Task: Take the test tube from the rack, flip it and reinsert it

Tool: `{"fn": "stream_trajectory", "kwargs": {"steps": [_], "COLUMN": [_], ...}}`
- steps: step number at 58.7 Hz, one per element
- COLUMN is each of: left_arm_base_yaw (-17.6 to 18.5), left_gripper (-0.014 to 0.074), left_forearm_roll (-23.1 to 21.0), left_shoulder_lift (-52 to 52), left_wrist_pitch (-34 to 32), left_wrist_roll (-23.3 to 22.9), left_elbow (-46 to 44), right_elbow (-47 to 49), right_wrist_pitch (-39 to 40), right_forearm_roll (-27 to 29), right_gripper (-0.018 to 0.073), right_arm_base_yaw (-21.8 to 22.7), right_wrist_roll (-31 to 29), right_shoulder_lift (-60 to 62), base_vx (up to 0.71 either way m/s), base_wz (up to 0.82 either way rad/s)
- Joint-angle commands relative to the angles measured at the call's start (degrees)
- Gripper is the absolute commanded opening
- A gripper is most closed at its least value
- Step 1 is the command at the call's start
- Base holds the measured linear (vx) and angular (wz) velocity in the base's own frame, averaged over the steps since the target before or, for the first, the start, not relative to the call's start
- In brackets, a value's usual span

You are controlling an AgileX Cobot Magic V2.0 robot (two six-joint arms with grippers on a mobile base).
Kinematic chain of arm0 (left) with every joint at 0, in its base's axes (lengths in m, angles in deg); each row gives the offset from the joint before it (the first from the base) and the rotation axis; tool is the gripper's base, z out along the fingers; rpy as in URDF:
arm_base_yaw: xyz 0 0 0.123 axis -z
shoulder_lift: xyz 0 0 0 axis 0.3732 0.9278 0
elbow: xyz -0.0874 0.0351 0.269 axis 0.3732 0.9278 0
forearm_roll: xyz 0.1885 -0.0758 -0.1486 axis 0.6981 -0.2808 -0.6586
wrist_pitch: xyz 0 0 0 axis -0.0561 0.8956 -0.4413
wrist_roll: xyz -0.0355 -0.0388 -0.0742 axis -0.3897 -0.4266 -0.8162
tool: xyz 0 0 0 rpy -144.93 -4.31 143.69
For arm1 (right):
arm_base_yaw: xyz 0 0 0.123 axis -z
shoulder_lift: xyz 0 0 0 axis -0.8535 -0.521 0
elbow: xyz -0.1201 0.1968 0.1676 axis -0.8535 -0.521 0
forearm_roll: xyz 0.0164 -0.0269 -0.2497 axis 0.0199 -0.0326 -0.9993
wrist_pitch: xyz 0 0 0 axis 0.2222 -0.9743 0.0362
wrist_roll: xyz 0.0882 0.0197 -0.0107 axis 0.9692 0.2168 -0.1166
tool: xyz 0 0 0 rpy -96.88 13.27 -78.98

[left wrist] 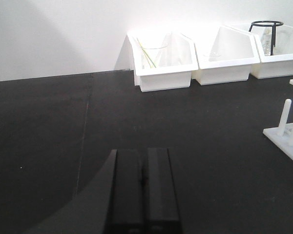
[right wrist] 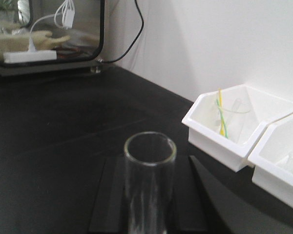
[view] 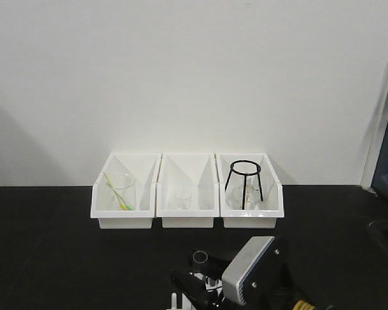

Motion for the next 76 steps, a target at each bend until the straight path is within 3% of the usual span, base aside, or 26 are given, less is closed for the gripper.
{"fn": "stream_trajectory", "kwargs": {"steps": [1, 33, 41, 62, 76], "left_arm_base_yaw": [0.0, 0.0, 0.0, 0.0, 0.0], "left_gripper": [-0.0006, -0.0006, -0.0006, -0.0006, -0.0006], "left_forearm_roll": [-0.3, -0.3, -0.3, -0.3, -0.3], "left_shoulder_lift": [-0.4, -0.4, -0.4, -0.4, -0.4], "left_wrist_pitch": [-4.4, -4.4, -4.4, -4.4, -4.4], "left_wrist_roll": [-0.5, -0.5, -0.5, -0.5, -0.5], "left_elbow": [-0.2, -0.2, -0.2, -0.2, -0.2], "right_elbow": [1.5, 1.5, 1.5, 1.5, 1.5], "right_wrist_pitch": [4.9, 11.7, 11.7, 14.3, 7.7], "right_forearm_roll": [-0.6, 0.0, 0.2, 0.7, 5.0], "right_gripper": [-0.0011, 0.0015, 0.0084, 0.0424, 0.0456], "right_arm_base_yaw": [0.2, 0.2, 0.2, 0.2, 0.3], "right_wrist_roll": [-1.2, -1.2, -1.2, -1.0, 0.1], "right_shoulder_lift": [0.4, -10.3, -10.4, -9.1, 1.5], "base_vx": [0.00, 0.00, 0.00, 0.00, 0.00], "base_wz": [0.00, 0.00, 0.00, 0.00, 0.00]}}
